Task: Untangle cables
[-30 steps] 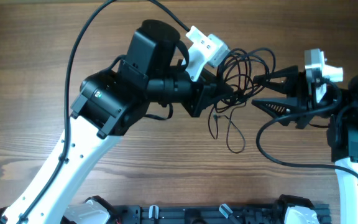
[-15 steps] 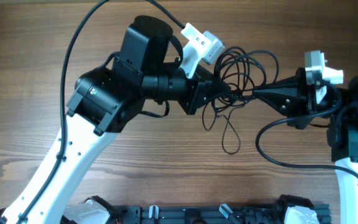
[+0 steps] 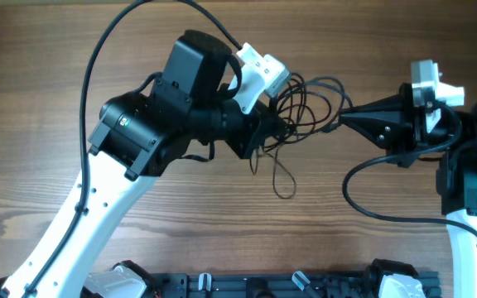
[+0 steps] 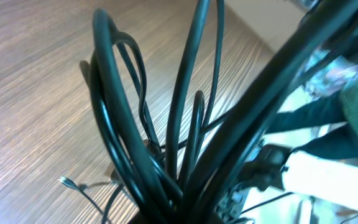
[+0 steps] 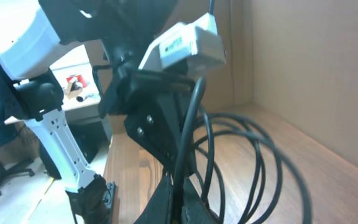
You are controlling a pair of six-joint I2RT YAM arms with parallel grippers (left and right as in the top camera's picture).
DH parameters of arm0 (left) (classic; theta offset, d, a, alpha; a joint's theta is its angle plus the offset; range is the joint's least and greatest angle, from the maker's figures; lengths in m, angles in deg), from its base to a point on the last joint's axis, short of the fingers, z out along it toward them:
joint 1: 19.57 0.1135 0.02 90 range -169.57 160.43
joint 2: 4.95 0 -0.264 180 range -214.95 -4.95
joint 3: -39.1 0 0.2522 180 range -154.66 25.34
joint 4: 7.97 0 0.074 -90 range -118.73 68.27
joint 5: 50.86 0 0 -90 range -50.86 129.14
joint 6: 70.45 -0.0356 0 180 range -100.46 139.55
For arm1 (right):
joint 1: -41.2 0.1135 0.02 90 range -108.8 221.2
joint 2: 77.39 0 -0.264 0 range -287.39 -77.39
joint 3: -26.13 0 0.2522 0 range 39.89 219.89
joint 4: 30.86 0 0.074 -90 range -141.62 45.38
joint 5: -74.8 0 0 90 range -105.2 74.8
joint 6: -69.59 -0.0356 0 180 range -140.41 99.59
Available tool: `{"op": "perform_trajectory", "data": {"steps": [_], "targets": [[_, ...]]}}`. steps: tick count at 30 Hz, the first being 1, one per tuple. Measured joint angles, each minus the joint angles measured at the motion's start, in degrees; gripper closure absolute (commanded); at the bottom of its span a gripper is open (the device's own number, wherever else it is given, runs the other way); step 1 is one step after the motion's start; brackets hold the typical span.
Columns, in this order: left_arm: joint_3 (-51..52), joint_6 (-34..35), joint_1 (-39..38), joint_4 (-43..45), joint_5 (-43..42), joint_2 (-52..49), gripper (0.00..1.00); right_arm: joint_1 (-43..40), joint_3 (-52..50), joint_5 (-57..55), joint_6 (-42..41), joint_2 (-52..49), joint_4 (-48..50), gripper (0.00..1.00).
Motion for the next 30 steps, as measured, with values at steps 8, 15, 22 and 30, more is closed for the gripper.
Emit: {"op": "perform_trajectory", "data": {"steps": [8,15,22,30], "targets": [[0.0,-11.0,-0.1,-8.8,1.3,0.0,0.96,0.0,0.0,-13.3,-9.0,-0.1,1.0,0.90],[0.0,-13.7,-1.9,-9.3,1.6,0.0,0.96,0.0,0.0,-23.8,-12.0,-0.1,-2.8,0.11],[0.0,-13.9,-2.2,-9.3,1.7,0.0,0.96,0.0,0.0,-25.6,-12.4,-0.1,-9.5,0.04],[0.0,-8.7,-2.3,-6.0,6.6,0.0,0.96,0.0,0.0,-22.3,-10.8,-0.1,-13.4,0.03]]}}
